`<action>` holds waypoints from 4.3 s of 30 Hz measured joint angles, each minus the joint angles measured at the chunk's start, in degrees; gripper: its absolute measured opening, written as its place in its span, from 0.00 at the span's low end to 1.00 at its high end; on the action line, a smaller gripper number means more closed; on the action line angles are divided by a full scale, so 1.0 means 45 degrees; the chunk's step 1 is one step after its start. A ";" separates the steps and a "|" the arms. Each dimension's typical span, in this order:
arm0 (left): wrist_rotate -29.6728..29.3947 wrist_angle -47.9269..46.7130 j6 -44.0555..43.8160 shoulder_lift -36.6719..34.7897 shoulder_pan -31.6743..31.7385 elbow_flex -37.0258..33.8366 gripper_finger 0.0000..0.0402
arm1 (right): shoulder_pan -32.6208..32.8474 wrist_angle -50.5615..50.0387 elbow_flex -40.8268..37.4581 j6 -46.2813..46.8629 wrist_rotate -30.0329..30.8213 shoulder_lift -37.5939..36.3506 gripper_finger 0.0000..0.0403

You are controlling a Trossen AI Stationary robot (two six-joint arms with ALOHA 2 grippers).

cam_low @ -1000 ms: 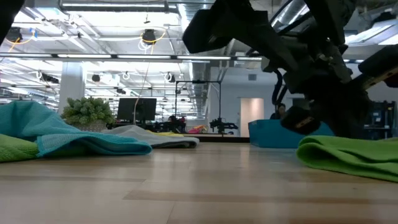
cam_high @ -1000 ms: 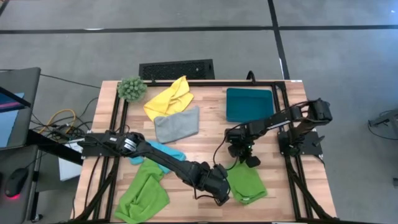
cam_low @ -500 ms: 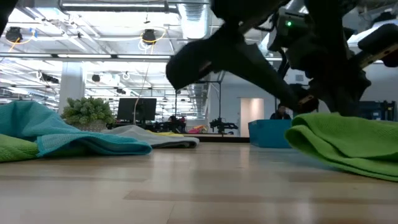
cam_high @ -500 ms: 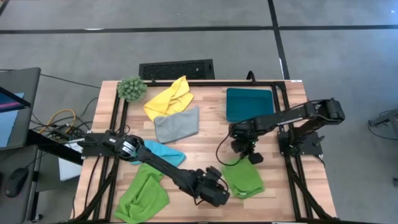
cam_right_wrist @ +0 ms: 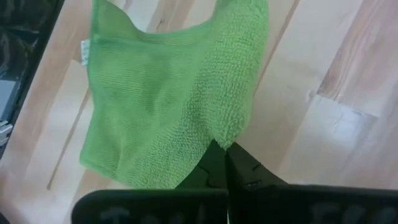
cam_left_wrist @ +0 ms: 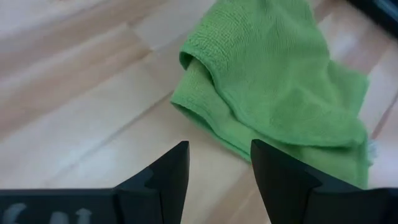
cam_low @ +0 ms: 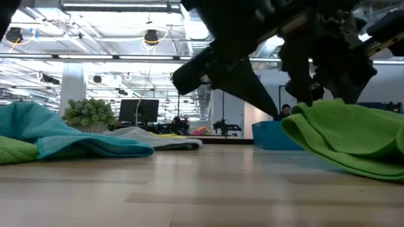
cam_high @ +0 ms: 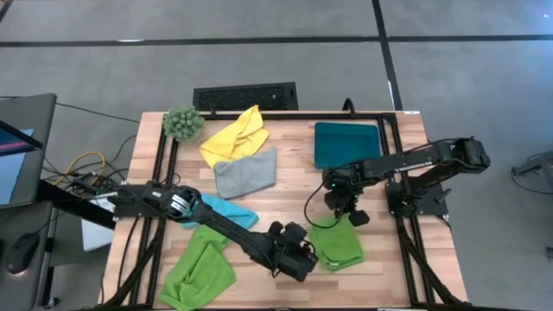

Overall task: Fold microfiber towels
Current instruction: Fold the right green microfiber cloth

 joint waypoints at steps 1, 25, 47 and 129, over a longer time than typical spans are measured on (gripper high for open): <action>0.0109 -0.0195 0.0229 -0.0005 0.0036 0.0000 0.41 | 0.0000 0.0014 0.0005 0.0000 0.0009 -0.0055 0.00; 0.0361 -0.1234 0.0294 -0.1450 -0.0225 0.0010 0.41 | -0.0997 -0.1692 0.0893 0.1401 0.1288 -0.1793 0.00; -0.1099 -0.2603 0.2416 -0.3730 -0.0254 0.0015 0.41 | -0.3082 -0.1897 0.1545 0.5423 0.2796 -0.3929 0.00; -0.2465 -0.3055 0.4183 -0.3716 0.1563 0.0121 0.41 | -1.2060 0.0008 0.4347 0.0646 0.0033 -0.1421 0.01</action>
